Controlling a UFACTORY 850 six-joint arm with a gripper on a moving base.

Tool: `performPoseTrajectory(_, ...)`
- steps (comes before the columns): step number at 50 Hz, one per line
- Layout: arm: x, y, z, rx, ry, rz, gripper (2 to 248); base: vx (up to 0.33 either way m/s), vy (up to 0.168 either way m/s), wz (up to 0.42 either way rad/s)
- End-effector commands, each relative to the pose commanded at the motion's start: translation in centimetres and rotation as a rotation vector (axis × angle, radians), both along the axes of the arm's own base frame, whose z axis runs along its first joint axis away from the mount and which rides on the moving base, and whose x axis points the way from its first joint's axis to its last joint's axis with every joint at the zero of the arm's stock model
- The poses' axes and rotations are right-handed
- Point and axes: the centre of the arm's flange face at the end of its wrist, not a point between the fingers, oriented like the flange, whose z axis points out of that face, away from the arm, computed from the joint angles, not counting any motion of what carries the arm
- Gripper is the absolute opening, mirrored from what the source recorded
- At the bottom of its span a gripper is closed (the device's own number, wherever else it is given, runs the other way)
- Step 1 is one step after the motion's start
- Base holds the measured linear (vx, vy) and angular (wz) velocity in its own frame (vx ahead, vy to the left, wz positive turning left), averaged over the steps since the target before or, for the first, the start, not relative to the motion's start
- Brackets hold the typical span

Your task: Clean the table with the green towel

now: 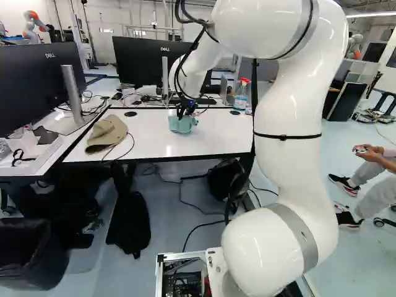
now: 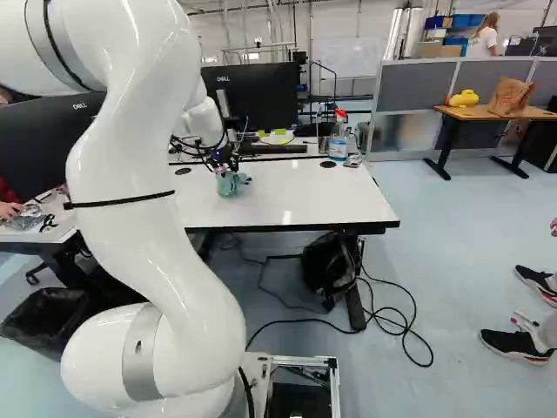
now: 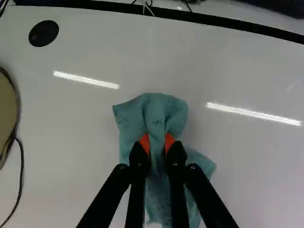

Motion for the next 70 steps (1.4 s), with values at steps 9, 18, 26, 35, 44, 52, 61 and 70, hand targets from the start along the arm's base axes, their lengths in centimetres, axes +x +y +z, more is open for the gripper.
performPoseTrajectory(9, -1.7, -0.3, 0.1, -0.002, 0.010, 0.001, 53, 0.000, 0.000, 0.000)
performPoseTrajectory(18, -3.4, -0.7, 0.1, -0.004, 0.019, 0.001, 53, 0.000, 0.000, 0.000)
performPoseTrajectory(26, -4.0, -0.9, 0.2, -0.005, 0.023, 0.000, 53, 0.000, 0.000, 0.000)
performPoseTrajectory(35, -4.0, -0.9, 0.2, -0.005, 0.023, 0.000, 53, 0.000, 0.000, 0.000)
performPoseTrajectory(44, -4.0, -0.9, 0.2, -0.005, 0.023, 0.000, 53, 0.000, 0.000, 0.000)
performPoseTrajectory(52, -4.0, -0.9, 0.2, -0.005, 0.023, 0.000, 53, 0.000, 0.000, 0.000)
performPoseTrajectory(61, -4.2, -1.0, 0.8, -0.003, 0.012, 0.000, 53, 0.000, 0.000, 0.000)
performPoseTrajectory(70, -4.6, -1.0, 1.9, 0.001, -0.007, 0.000, 53, 0.000, 0.000, 0.000)
